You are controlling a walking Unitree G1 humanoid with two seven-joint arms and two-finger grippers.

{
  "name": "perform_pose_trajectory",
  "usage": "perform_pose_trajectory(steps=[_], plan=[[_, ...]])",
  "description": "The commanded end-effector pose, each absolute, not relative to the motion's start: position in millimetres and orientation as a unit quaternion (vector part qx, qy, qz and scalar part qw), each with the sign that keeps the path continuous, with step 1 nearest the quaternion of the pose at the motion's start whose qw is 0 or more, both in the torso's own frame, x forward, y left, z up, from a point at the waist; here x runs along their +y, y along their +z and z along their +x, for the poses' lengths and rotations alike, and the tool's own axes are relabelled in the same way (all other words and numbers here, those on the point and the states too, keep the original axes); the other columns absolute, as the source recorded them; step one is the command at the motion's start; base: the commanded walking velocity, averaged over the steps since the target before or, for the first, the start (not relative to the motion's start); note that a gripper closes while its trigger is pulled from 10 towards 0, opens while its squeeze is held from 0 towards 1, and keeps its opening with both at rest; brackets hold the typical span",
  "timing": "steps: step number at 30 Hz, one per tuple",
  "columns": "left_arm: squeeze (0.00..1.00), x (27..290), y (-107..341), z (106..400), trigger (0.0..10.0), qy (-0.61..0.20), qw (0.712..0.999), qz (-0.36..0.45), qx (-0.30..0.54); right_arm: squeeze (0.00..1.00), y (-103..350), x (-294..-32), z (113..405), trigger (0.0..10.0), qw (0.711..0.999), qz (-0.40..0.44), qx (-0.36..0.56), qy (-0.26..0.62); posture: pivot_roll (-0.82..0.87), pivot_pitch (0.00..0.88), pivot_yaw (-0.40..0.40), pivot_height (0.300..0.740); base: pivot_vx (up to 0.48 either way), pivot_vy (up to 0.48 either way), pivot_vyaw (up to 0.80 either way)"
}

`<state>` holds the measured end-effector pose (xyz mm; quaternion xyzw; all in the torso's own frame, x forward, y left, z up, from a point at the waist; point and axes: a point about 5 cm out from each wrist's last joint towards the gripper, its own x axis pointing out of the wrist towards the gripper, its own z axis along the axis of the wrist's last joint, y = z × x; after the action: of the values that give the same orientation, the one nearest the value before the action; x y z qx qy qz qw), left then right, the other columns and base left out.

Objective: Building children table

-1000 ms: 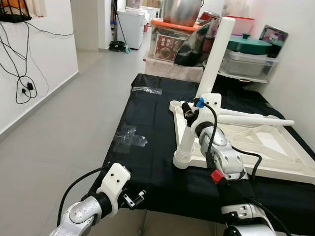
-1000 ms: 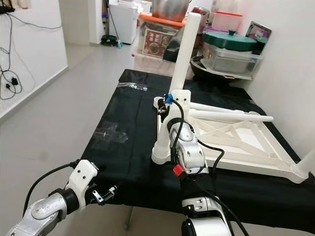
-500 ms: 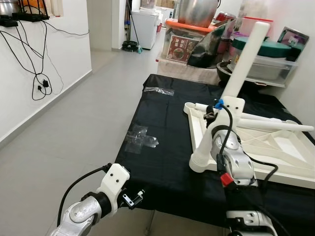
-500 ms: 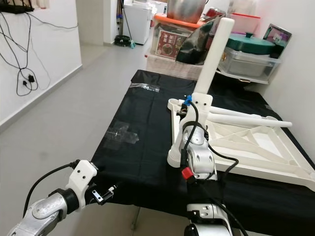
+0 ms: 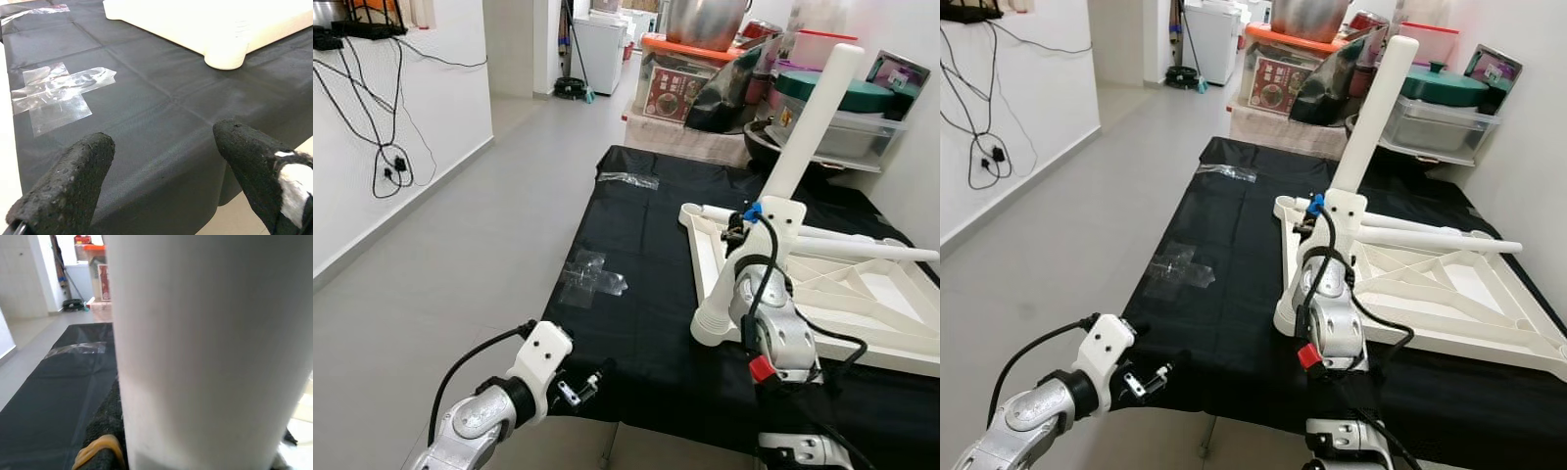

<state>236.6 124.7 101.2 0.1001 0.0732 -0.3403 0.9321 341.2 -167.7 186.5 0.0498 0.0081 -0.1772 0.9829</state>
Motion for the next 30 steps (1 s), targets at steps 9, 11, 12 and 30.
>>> perform_pose_trajectory(steps=[9, 11, 12, 30], plan=[[0.00, 127, 100, 238, 10.0, -0.337, 0.932, 0.107, 0.075, 0.00, 158, -191, 329, 10.0, 0.966, 0.027, 0.050, -0.253, 0.05, 0.000, -0.129, 0.740, 0.000, 0.000, 0.00], [0.00, 128, 101, 239, 10.0, -0.337, 0.932, 0.109, 0.075, 0.00, 161, -190, 329, 10.0, 0.966, 0.022, 0.045, -0.253, 0.05, 0.000, -0.125, 0.740, 0.000, 0.000, 0.00], [0.00, 128, 101, 239, 10.0, -0.337, 0.932, 0.109, 0.075, 0.00, 161, -190, 329, 10.0, 0.966, 0.022, 0.045, -0.253, 0.05, 0.000, -0.125, 0.740, 0.000, 0.000, 0.00], [0.00, 127, 101, 241, 10.0, -0.338, 0.932, 0.109, 0.075, 0.00, 172, -172, 348, 10.0, 0.987, -0.003, 0.066, -0.146, 0.04, 0.000, -0.129, 0.740, 0.000, 0.000, 0.00]])
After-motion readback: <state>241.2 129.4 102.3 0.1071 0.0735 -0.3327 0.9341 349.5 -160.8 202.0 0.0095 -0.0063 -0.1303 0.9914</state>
